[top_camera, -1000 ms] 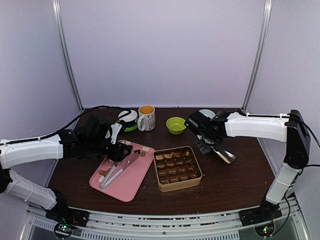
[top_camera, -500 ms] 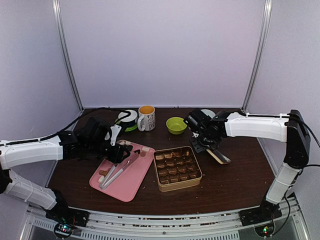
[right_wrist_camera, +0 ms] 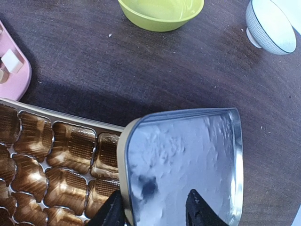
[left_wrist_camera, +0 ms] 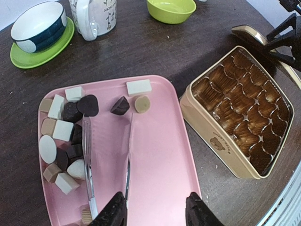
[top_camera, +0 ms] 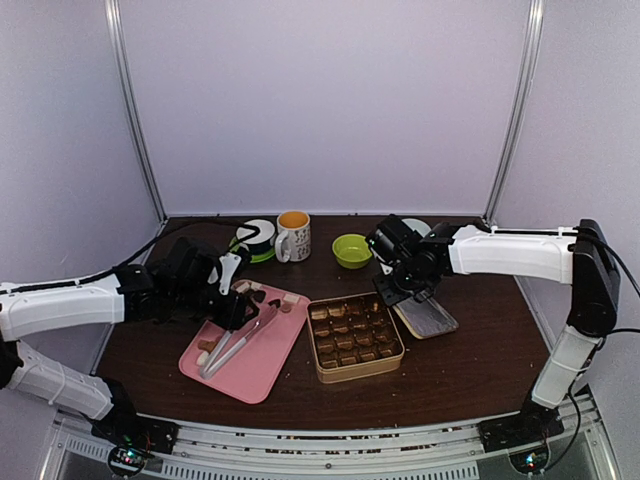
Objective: Pack the chocolate
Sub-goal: Put down the box lid at the center of the board, then move the box lid to the center of the board.
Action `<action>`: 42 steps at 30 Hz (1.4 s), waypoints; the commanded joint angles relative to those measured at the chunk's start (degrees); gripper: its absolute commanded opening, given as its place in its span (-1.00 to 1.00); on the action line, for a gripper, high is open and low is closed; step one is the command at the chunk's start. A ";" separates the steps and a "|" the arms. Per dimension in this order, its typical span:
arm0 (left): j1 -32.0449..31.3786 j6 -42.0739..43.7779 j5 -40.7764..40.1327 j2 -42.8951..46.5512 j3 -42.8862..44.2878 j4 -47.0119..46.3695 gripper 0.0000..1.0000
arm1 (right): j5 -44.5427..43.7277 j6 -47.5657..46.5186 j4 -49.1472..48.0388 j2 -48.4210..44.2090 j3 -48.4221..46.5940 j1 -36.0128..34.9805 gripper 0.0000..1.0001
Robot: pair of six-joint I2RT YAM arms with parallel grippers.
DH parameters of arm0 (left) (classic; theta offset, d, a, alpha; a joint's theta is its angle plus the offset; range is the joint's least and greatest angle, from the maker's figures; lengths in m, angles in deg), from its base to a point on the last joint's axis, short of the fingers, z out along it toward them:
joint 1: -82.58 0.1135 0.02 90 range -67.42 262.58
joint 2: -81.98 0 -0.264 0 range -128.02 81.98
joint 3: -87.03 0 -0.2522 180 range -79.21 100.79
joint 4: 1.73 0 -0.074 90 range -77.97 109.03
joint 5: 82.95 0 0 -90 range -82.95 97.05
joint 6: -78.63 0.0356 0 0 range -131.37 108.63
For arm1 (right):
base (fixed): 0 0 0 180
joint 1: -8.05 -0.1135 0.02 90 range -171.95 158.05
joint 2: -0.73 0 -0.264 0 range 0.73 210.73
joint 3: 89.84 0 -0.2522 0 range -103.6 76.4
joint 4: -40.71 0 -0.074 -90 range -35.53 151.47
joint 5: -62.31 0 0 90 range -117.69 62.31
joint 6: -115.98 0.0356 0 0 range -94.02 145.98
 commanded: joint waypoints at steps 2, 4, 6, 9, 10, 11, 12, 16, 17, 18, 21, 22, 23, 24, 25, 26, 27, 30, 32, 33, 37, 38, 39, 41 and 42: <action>0.32 -0.73 0.29 2.10 -0.67 -0.88 -0.08 | 1.12 0.80 -1.75 -0.85 0.06 0.27 -0.07; 0.32 -0.75 0.35 2.23 -0.72 -0.82 -0.08 | 1.24 0.77 -1.87 -0.96 0.06 0.37 -0.02; 0.36 -0.84 0.38 2.12 -0.81 -0.74 -0.08 | 1.38 0.71 -2.15 -1.18 0.19 0.54 -0.02; 0.36 -0.79 0.21 2.07 -1.02 -0.72 -0.07 | 1.90 0.70 -2.99 -1.36 0.58 0.68 -0.02; 0.36 -0.82 0.20 1.98 -1.03 -0.72 -0.07 | 2.18 0.70 -3.01 -1.30 0.51 0.77 -0.03; 0.32 -0.74 0.19 1.90 -0.98 -0.72 -0.07 | 2.45 0.82 -3.01 -1.23 0.45 0.82 -0.04; 0.35 -0.76 0.20 1.89 -0.90 -0.72 -0.07 | 2.64 0.86 -3.08 -1.28 0.50 0.90 -0.04; 0.36 -0.65 0.49 1.49 -0.68 -0.72 -0.07 | 4.22 1.10 -3.41 -1.47 1.05 1.22 -0.07; 0.32 -0.65 0.60 1.41 -0.68 -0.71 -0.07 | 4.74 1.15 -3.49 -1.46 1.38 1.42 -0.08; 0.35 -0.65 0.71 1.32 -0.75 -0.80 -0.07 | 5.45 1.19 -3.60 -1.46 1.64 1.53 -0.09; 0.36 -0.90 0.77 0.88 -0.76 -0.90 -0.08 | 7.41 1.07 -4.32 -1.57 2.59 1.76 -0.12; 0.35 -0.91 0.81 0.65 -0.76 -0.90 -0.09 | 8.26 1.01 -4.64 -1.56 2.93 1.81 -0.14; 0.35 -0.95 0.89 0.46 -0.76 -0.94 -0.09 | 9.00 0.97 -4.94 -1.49 3.18 1.90 -0.15; 0.36 -0.99 0.90 0.26 -0.83 -1.02 -0.09 | 9.60 0.98 -5.10 -1.35 3.28 1.96 -0.16; 0.32 -1.00 0.94 0.08 -0.85 -1.11 -0.09 | 9.91 0.97 -5.17 -1.13 3.31 1.99 -0.18; 0.34 -1.00 0.98 -0.10 -0.85 -1.20 -0.09 | 10.00 0.98 -5.21 -0.95 3.39 2.04 -0.20; 0.33 -1.00 1.01 -0.21 -0.85 -1.29 -0.09 | 9.93 1.04 -5.26 -0.75 3.40 2.18 -0.20; 0.36 -1.04 1.22 -0.40 -0.76 -1.34 -0.09 | 10.08 1.14 -5.64 -0.30 3.49 2.45 -0.22; 0.35 -1.00 1.17 -0.40 -0.76 -1.42 -0.09 | 10.45 1.14 -5.80 0.00 3.48 2.63 -0.24; 0.35 -1.00 1.22 -0.40 -0.76 -1.42 -0.09 | 10.64 1.14 -5.95 0.17 3.49 2.64 -0.24; 0.36 -1.00 1.25 -0.43 -1.01 -1.67 -0.09 | 11.62 0.81 -6.38 0.44 3.52 2.72 -0.25; 0.36 -1.06 1.26 -0.41 -1.10 -1.73 -0.08 | 11.76 0.73 -6.50 0.47 3.49 2.71 -0.26; 0.32 -1.08 1.33 -0.40 -1.19 -1.81 -0.09 | 11.84 0.66 -6.59 0.45 3.49 2.67 -0.26; 0.36 -1.09 1.41 -0.45 -1.22 -1.93 -0.09 | 11.94 0.61 -6.60 0.61 3.49 2.65 -0.27; 0.36 -1.09 1.43 -0.48 -1.20 -1.95 -0.09 | 12.06 0.61 -6.66 0.74 3.50 2.73 -0.28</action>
